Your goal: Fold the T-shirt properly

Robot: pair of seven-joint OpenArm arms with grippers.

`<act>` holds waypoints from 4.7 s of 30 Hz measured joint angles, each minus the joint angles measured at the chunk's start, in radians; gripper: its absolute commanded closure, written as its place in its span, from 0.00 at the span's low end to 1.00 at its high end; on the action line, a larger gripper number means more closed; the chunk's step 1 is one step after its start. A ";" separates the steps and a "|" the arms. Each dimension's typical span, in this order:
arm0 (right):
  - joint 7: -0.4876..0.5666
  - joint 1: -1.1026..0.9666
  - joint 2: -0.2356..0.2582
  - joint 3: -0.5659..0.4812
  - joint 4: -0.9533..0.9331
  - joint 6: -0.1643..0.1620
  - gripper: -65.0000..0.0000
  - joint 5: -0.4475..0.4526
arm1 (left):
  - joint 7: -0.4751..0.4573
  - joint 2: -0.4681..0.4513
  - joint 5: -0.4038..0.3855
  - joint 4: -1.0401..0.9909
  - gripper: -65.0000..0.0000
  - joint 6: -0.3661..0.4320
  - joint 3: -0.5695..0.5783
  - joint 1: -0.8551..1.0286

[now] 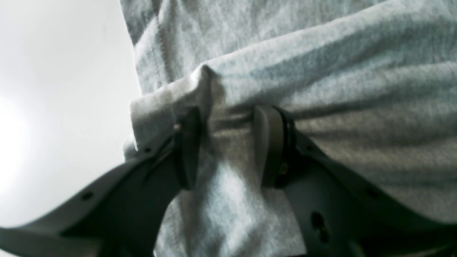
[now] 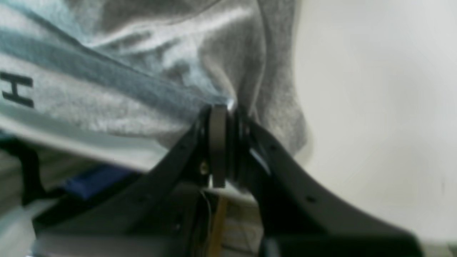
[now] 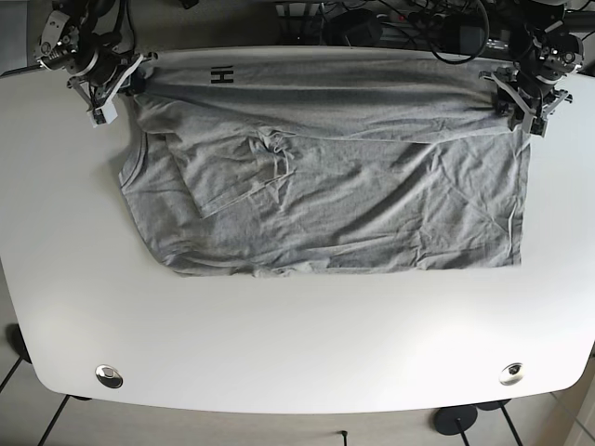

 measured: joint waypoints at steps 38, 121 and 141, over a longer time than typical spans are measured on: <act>0.434 0.908 0.032 -0.114 -0.877 -0.003 0.17 -0.496 | 0.180 0.003 0.026 0.111 0.43 0.004 0.037 -0.394; -0.044 0.208 -0.030 0.138 0.072 0.007 0.95 -0.162 | 0.300 0.050 0.023 0.118 1.00 -0.004 0.043 -0.270; -0.041 0.507 -0.027 -0.063 -0.188 -0.003 0.10 -0.152 | 0.302 0.077 0.053 0.123 0.57 0.005 0.150 -0.281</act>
